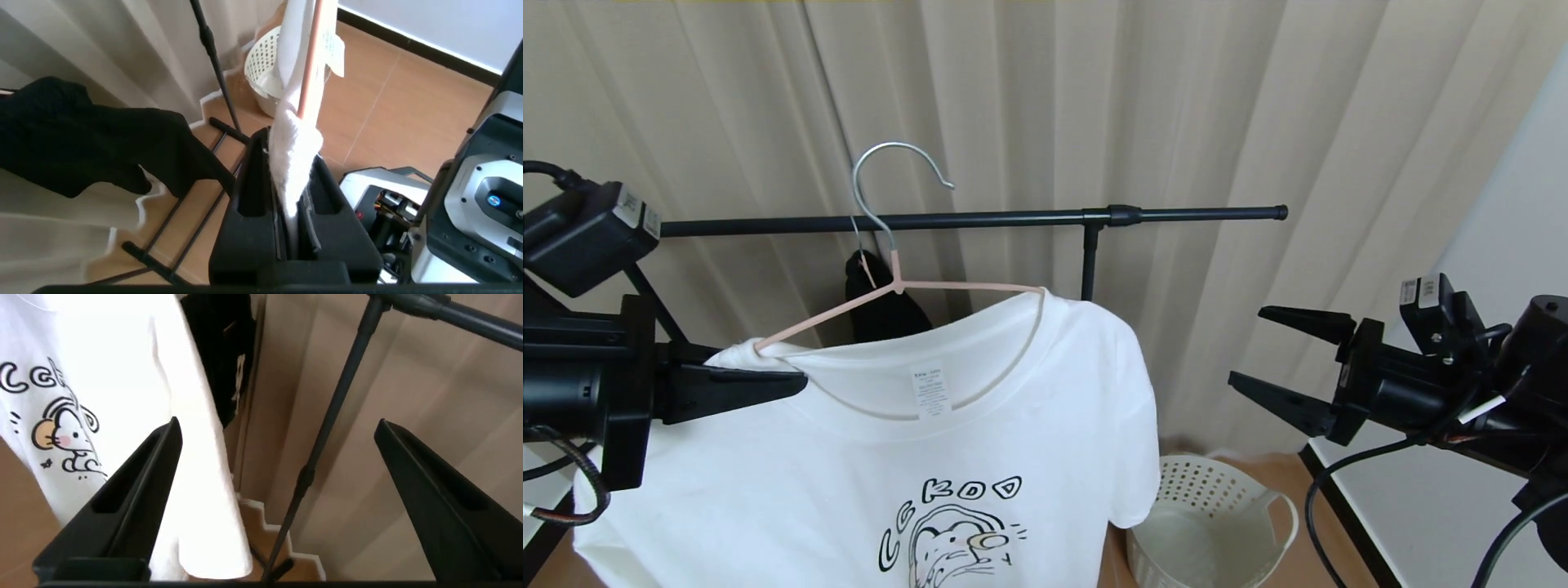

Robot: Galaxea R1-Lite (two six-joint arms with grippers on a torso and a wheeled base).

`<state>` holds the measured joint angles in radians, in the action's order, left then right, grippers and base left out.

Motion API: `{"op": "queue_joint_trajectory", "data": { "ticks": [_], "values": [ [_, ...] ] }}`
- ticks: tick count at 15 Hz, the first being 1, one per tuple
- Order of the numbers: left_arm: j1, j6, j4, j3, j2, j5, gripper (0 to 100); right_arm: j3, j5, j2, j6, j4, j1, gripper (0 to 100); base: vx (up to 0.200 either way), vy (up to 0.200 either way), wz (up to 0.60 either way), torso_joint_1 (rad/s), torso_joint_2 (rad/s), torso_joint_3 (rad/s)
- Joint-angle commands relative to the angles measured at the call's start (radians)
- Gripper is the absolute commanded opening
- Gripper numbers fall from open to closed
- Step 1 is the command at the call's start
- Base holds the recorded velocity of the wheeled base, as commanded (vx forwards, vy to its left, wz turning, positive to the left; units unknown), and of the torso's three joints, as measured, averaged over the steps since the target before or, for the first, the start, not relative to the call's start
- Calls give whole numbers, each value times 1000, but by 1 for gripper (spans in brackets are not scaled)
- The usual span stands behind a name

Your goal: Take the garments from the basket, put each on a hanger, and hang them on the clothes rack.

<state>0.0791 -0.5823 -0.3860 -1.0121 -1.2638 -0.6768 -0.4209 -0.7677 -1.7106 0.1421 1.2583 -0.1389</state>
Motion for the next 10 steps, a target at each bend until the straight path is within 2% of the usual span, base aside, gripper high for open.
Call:
{"op": "queue_joint_trajectory", "data": {
  "ticks": [1, 4, 8, 10],
  "values": [
    [-15, 41, 36, 32, -23, 2, 0, -7, 44, 55, -38, -4, -47, 100, 0, 0, 0, 0, 0, 0],
    [-16, 107, 78, 40, -72, 54, 0, -33, 149, 88, -44, -69, -111, 100, 0, 0, 0, 0, 0, 0],
    [-9, 174, 137, 40, -137, 151, 0, -52, 156, 86, -44, -114, -111, 100, 0, 0, 0, 0, 0, 0],
    [-1, 202, 167, 37, -158, 169, 0, -52, 156, 85, -44, -114, -111, 100, 0, 0, 0, 0, 0, 0]
  ]
}}
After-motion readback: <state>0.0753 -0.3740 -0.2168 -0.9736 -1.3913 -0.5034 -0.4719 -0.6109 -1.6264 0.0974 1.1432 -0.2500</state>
